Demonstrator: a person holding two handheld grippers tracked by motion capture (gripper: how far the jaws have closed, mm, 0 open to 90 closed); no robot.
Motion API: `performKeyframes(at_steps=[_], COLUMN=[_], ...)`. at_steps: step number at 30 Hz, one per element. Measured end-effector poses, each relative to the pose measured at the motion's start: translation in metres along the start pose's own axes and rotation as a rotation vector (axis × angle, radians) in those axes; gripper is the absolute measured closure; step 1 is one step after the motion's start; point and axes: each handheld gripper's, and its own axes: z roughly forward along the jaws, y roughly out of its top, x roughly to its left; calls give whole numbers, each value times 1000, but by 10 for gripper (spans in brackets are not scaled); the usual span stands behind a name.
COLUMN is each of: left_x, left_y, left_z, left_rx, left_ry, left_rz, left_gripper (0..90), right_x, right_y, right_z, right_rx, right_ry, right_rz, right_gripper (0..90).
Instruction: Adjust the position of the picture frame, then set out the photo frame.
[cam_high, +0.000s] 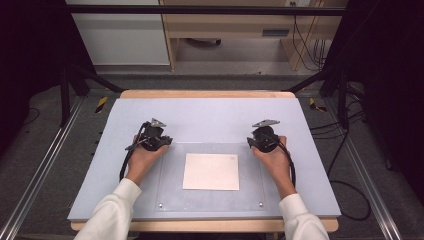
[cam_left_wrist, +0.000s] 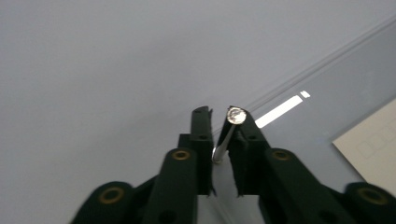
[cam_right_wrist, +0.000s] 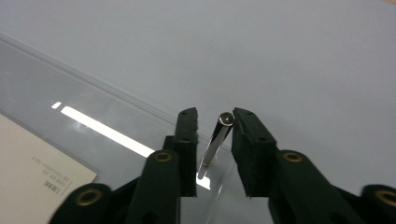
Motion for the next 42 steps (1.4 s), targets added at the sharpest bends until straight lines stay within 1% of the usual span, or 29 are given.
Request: performKeyframes(at_steps=[1, 2, 3, 4, 5, 6, 7, 9, 10, 11, 13, 14, 15, 16, 17, 18, 19, 20, 21, 23, 25, 27, 33, 35, 36, 37, 38, 40, 42], left_x=[0, 0, 0, -2, -2, -3, -3, -3, -4, -6, -6, -6, -6, -6, -6, -6, -7, -7, -9, -11, -11, -11, -11, -12, -11, -11, -11, -11, -11], left_y=[-1, -4, -5, -7, -7, -9, -9, -10, -10, -10, -10, -10, -10, -10, -10, -10, -9, -9, -9, -9, -9, -9, -10, -11, -12, -12, -12, -12, -13], left_z=[-2, -10, -13, -16, -16, -21, -21, -21, -20, -16, -14, -11, -11, -9, -9, -9, -9, -9, -9, -9, -9, -9, -8, -8, -8, -8, -8, -8, -8], left_rx=[-31, -99, -124, -155, -155, -207, -207, -225, -219, -206, -205, -203, -203, -217, -217, -217, -212, -212, -208, -209, -213, -212, -223, -225, -231, -233, -233, -235, -240], left_ry=[15, 33, 57, 75, 75, 69, 69, 44, 44, 37, 37, 49, 49, 60, 58, 58, 53, 53, 58, 67, 64, 64, 67, 70, 66, 65, 65, 67, 65], left_rz=[-5, -23, -10, 1, 1, -10, -10, -34, -25, -10, -14, -36, -36, -56, -48, -48, -40, -40, -28, -22, -33, -35, -38, -36, -44, -48, -48, -46, -47], left_gripper=[619, 568, 484, 439, 409, 398, 397, 400, 505, 569, 566, 652, 658, 704, 737, 746, 773, 804, 822, 838, 841, 842, 843, 843, 843, 842, 842, 842, 842], right_x=[1, 2, 4, 5, 6, 7, 7, 7, 6, 6, 6, 5, 5, 5, 5, 5, 5, 5, 5, 6, 7, 6, 3, 2, 2, 2, 2, 2, 2], right_y=[0, 0, 0, 0, 0, 0, 0, 0, 1, 1, 1, 0, 0, 0, 0, -1, -1, -1, -2, -4, -6, -6, -10, -12, -13, -13, -13, -13, -13], right_z=[-2, -4, -7, -8, -9, -10, -10, -9, -8, -7, -6, -4, -4, -2, -2, -2, -2, -2, -1, -1, -1, -1, -3, -3, -2, -2, -2, -2, -1], right_rx=[-19, -43, -73, -87, -105, -116, -116, -131, -137, -139, -129, -124, -124, -115, -118, -126, -125, -125, -134, -138, -145, -149, -154, -149, -146, -147, -147, -149, -146], right_ry=[-4, -9, -8, -4, -7, -19, -19, -32, -35, -35, -45, -42, -42, -47, -43, -44, -48, -48, -46, -43, -45, -41, -46, -39, -40, -39, -39, -33, -23], right_rz=[-10, -15, -10, -11, -12, -13, -13, 4, 17, 22, 26, 29, 29, 27, 30, 28, 31, 31, 26, 19, 18, 17, 28, 31, 22, 25, 25, 28, 24], right_gripper=[583, 551, 509, 490, 479, 467, 467, 486, 524, 540, 559, 624, 624, 677, 699, 713, 740, 740, 764, 778, 796, 797, 769, 762, 770, 786, 786, 831, 849])
